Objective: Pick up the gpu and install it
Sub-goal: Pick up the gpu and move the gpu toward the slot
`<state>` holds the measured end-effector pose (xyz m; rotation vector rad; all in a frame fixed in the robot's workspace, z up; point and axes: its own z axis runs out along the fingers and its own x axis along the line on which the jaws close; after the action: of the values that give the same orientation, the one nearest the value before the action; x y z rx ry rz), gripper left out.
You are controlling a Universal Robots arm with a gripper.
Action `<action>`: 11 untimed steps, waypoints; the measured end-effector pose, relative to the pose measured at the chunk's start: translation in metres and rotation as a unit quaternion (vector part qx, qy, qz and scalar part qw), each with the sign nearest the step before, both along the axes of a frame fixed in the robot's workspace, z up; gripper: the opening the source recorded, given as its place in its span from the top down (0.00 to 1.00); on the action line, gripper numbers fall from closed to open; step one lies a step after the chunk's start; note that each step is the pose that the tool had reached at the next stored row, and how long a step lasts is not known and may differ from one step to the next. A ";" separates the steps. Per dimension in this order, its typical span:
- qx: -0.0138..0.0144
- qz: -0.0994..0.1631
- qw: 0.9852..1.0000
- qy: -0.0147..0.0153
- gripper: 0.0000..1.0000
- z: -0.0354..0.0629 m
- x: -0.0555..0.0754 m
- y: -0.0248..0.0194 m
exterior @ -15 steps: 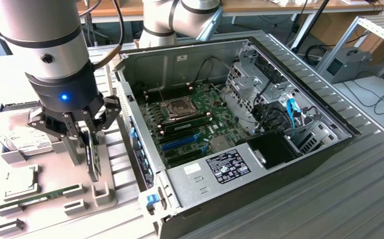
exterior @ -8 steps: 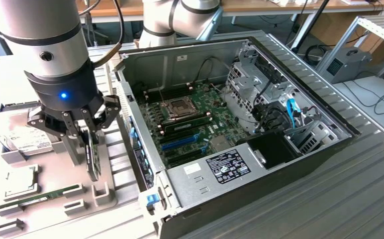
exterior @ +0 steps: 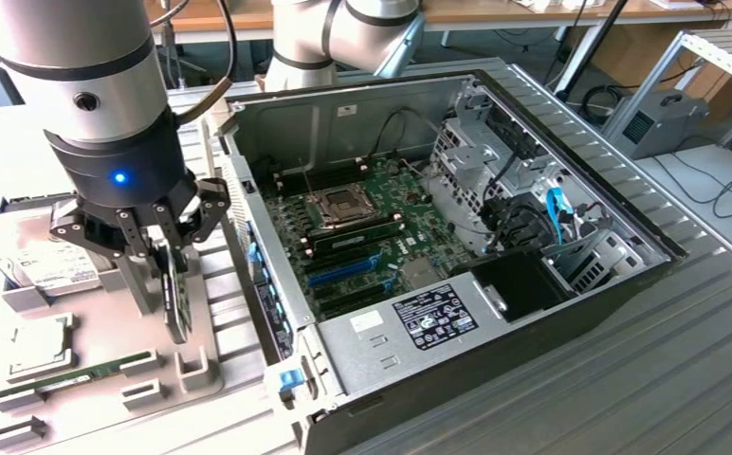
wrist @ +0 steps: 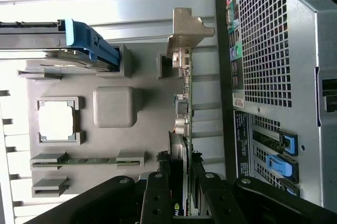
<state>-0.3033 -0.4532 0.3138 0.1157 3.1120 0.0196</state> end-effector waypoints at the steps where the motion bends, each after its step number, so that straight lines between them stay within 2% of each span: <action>1: 0.000 0.000 1.000 0.000 0.74 0.0005 0.000 0.0000; 11: 0.000 0.000 1.000 0.000 0.74 0.0042 0.000 0.0000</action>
<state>-0.3033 -0.4532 0.3179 0.1156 3.1121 0.0196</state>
